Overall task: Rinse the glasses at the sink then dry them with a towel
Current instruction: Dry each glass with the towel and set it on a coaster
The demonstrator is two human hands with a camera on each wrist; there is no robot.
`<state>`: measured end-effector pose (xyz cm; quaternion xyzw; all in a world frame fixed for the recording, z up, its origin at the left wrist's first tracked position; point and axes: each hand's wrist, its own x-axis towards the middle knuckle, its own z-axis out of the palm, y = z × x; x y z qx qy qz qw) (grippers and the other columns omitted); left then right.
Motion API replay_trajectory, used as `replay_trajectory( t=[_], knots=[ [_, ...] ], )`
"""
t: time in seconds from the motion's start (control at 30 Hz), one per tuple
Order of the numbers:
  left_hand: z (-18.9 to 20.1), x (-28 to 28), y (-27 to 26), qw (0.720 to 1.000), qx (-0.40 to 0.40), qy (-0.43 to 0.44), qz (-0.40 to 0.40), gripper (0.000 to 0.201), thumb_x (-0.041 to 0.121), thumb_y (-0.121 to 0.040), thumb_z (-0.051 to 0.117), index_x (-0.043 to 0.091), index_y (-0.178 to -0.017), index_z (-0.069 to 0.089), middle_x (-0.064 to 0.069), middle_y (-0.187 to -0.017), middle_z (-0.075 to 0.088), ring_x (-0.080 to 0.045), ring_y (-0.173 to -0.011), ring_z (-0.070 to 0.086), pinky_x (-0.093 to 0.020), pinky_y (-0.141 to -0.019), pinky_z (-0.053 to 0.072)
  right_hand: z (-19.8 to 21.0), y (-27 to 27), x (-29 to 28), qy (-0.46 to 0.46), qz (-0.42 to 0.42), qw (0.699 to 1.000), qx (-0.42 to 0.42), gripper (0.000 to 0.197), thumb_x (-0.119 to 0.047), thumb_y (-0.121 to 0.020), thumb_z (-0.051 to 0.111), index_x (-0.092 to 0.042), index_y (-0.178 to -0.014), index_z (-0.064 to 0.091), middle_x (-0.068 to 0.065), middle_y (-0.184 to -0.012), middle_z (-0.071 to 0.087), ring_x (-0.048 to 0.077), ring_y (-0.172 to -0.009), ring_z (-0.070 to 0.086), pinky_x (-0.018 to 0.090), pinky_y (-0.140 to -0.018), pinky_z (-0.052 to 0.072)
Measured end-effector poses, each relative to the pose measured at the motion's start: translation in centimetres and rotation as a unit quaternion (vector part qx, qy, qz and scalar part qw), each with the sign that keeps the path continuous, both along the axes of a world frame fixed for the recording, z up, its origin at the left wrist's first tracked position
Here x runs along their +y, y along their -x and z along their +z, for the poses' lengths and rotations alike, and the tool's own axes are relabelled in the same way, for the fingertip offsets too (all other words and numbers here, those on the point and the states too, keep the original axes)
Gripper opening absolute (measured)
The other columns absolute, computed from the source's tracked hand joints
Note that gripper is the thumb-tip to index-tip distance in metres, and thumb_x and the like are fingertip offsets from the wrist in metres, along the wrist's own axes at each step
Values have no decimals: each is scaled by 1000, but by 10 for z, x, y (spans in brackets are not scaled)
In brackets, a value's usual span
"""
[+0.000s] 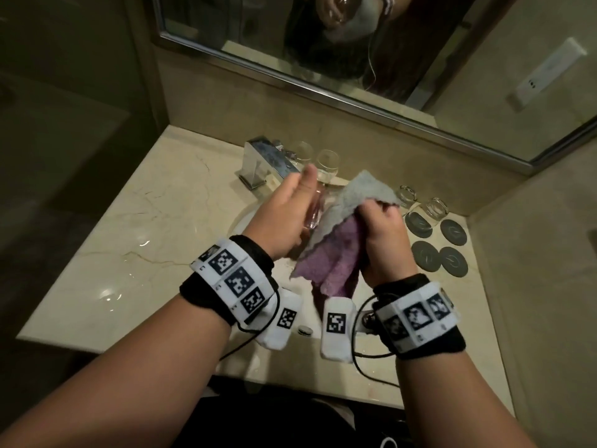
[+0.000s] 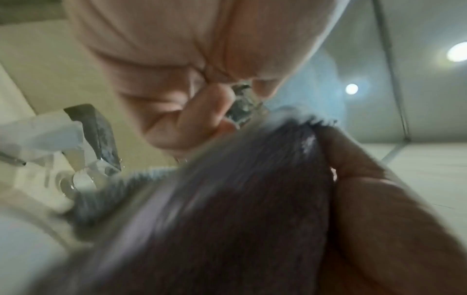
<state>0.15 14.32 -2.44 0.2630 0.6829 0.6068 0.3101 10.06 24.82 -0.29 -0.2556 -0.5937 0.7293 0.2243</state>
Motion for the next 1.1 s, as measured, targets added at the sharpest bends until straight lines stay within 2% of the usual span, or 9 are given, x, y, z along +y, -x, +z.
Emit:
replay_trajectory(
  t=[0.1,0.27,0.4,0.5,0.67,0.77,0.87,0.97,1.1],
  knots=[
    [-1,2,3,1000,-10,10,11,49,64,-94,37,20,-106,56,0,-75,56,-17,-58,50,-29,-48,35,-2,-2,-4,-140,-27,989,-30,25,-22,-64,67,-12,-85,58,-8,-74,67,11,-71,66,23,-58,52],
    [2,-4,3,989,144,-10,-35,46,60,-94,41,27,-124,51,9,-108,61,-4,-93,60,-29,-77,49,-2,0,0,108,32,993,-19,36,-31,-86,58,-2,-107,59,21,-93,61,29,-80,65,37,-67,56],
    [4,2,2,999,-41,12,15,72,78,-86,31,22,-121,58,-10,-86,65,-28,-66,60,-41,-57,50,-2,-3,-1,-112,-11,993,-29,33,-24,-65,70,-6,-91,62,-6,-86,71,9,-84,66,25,-76,51],
    [2,3,2,999,33,-4,15,37,55,-97,41,23,-100,59,12,-72,58,-5,-59,54,-29,-51,39,0,-3,-7,-117,17,993,-31,19,-21,-70,64,-6,-83,62,-4,-78,70,13,-78,67,28,-69,53],
    [0,-1,3,994,97,-43,-3,51,68,-88,43,30,-119,56,9,-111,63,-11,-104,60,-35,-88,49,5,4,0,100,27,994,-30,44,-33,-80,61,1,-107,61,20,-104,66,33,-97,64,46,-87,52],
    [-1,3,4,998,-54,-9,-10,75,81,-81,33,26,-127,57,-11,-106,66,-27,-94,64,-52,-76,53,5,-1,-2,-120,-29,990,-63,35,-21,-74,68,1,-99,56,4,-82,70,15,-69,68,29,-59,52],
    [-3,4,2,999,45,-15,16,42,52,-99,38,19,-114,59,4,-86,60,-9,-69,55,-33,-58,42,0,0,-6,-81,-13,994,-75,41,-18,-76,67,7,-104,50,16,-77,64,19,-49,63,26,-39,49],
    [-4,-2,3,987,148,-60,-18,32,44,-95,50,26,-120,56,7,-117,60,-5,-108,57,-29,-90,47,5,3,-6,136,37,988,-60,47,-38,-79,62,1,-106,57,27,-95,62,32,-83,64,54,-77,57],
    [1,-6,3,998,41,-37,-17,67,64,-77,54,31,-135,45,6,-131,51,-7,-119,50,-29,-98,42,7,1,-3,268,71,960,28,46,-41,-87,51,-6,-116,53,16,-103,63,28,-96,62,44,-92,52]
  ],
)
